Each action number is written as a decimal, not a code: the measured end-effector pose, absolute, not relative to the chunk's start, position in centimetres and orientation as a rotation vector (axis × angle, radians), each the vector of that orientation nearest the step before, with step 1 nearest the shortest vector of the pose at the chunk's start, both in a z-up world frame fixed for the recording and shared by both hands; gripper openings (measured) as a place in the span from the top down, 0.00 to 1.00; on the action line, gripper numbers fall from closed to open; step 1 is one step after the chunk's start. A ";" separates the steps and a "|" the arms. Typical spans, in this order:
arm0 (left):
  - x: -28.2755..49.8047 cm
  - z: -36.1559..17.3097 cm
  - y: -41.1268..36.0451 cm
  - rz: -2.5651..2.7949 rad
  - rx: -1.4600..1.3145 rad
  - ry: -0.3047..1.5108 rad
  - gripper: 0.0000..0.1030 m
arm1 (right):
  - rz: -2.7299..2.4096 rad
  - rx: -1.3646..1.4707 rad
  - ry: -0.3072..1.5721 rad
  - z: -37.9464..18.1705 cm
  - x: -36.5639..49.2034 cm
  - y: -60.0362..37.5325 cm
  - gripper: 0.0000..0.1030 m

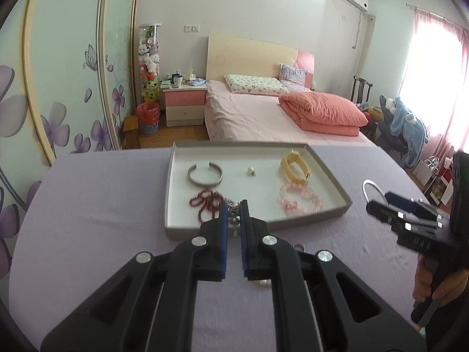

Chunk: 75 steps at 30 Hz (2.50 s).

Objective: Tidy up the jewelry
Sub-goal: 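Carry the pearl earrings into the tray and open the left gripper while the right carries the bangle, then lower the silver bangle into the tray and open the right gripper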

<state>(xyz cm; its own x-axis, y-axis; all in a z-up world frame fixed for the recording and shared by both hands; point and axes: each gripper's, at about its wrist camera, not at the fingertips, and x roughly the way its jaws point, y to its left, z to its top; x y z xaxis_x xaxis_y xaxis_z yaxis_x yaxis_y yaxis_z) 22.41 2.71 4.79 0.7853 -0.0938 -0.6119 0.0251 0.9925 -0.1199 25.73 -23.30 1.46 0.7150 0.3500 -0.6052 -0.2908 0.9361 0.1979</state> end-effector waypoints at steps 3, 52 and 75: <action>24.2 5.5 2.7 -0.062 -0.119 0.645 0.92 | 0.364 0.091 0.678 1.8 26.3 -23.2 0.28; 30.5 1.2 7.2 0.038 -0.182 0.686 0.52 | 0.371 -0.033 0.677 -1.1 35.5 -17.4 0.27; 30.3 0.5 7.9 0.035 -0.198 0.701 0.47 | 0.346 -0.077 0.687 -2.6 37.4 -16.3 0.19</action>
